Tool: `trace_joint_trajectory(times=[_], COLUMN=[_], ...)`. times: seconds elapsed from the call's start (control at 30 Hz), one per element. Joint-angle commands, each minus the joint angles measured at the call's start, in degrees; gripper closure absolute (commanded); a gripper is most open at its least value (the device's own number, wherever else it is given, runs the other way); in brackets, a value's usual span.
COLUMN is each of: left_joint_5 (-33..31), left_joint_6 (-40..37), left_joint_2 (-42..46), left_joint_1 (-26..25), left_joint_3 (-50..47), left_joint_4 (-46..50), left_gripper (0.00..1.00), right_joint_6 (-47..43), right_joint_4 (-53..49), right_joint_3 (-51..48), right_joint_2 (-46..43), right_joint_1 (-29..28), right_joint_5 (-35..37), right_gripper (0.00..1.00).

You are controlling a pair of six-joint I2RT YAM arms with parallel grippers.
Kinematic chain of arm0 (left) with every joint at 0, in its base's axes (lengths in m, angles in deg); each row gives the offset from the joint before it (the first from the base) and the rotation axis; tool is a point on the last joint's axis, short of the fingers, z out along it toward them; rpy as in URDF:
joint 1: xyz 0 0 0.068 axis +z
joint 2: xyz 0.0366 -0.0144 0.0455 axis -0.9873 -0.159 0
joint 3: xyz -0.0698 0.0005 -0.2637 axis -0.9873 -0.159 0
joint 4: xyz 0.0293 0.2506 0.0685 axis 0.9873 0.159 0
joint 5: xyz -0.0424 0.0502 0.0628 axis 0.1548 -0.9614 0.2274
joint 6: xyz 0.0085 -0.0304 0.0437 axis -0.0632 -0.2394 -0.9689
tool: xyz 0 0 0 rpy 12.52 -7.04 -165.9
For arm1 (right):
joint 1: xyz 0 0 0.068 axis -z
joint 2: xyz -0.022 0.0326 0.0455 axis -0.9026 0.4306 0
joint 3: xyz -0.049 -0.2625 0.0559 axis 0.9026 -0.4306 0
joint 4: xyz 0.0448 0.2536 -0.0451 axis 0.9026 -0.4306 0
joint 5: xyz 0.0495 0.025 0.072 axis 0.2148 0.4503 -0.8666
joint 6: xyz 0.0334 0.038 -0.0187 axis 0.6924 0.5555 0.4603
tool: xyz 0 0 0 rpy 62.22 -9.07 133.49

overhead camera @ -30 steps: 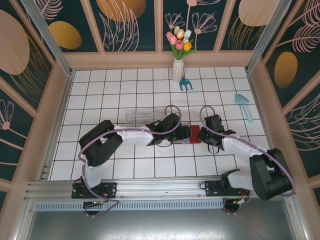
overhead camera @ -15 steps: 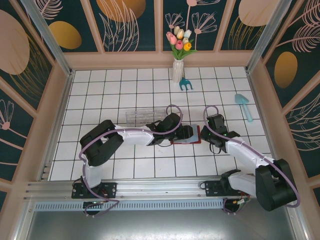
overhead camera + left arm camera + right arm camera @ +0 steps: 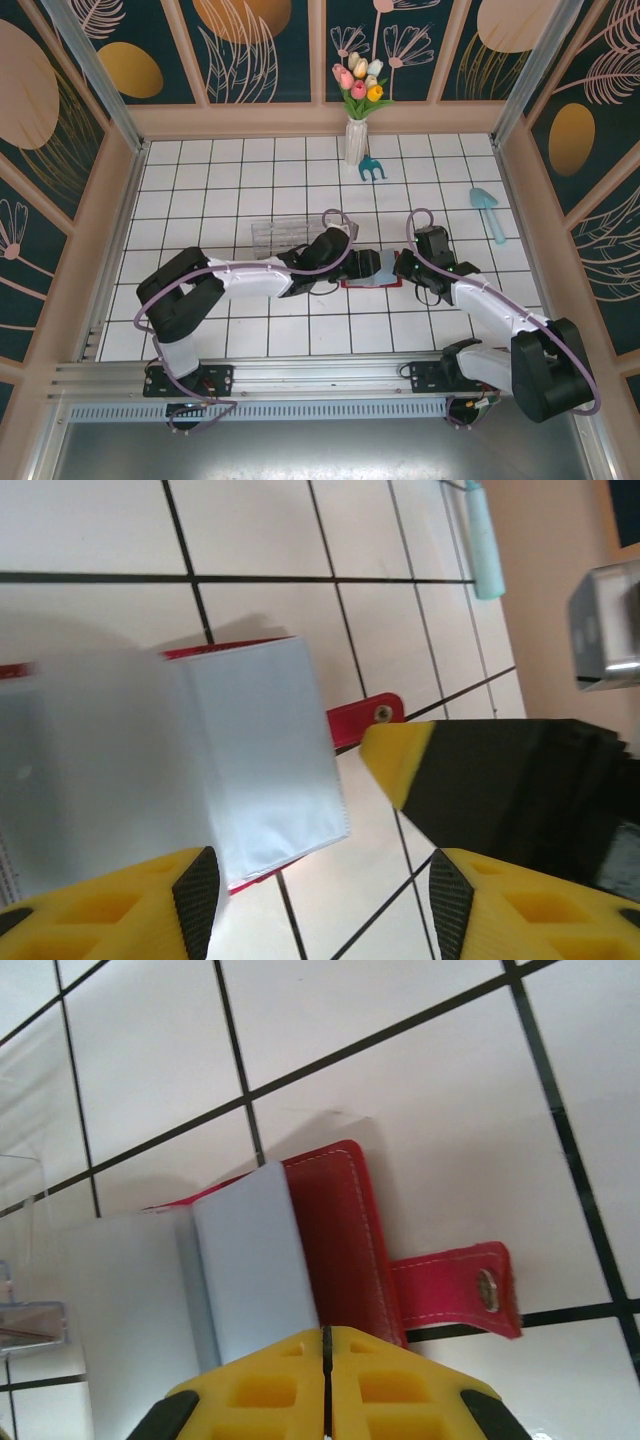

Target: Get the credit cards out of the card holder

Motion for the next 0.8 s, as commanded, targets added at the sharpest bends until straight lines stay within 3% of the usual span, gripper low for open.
trace_joint_trajectory(times=[0.0,0.2,0.77], left_joint_5=[-3.25,-7.4,-6.92], left_joint_6=[-1.35,0.09,1.72], left_joint_2=[1.66,0.35,-6.61], left_joint_1=[-0.04,0.12,0.19], left_joint_3=[-0.94,-0.61,3.89], left_joint_4=[0.94,8.71,14.15], left_gripper=[0.4,0.4,0.4], right_joint_6=[-1.1,-1.04,-0.83], right_joint_4=[2.63,1.87,1.35], right_joint_3=[1.89,2.49,1.69], right_joint_2=[0.92,6.63,7.08], right_joint_1=[-1.13,-1.66,-2.2], right_joint_5=[-2.8,1.1,4.03], right_gripper=[0.91,0.93,0.94])
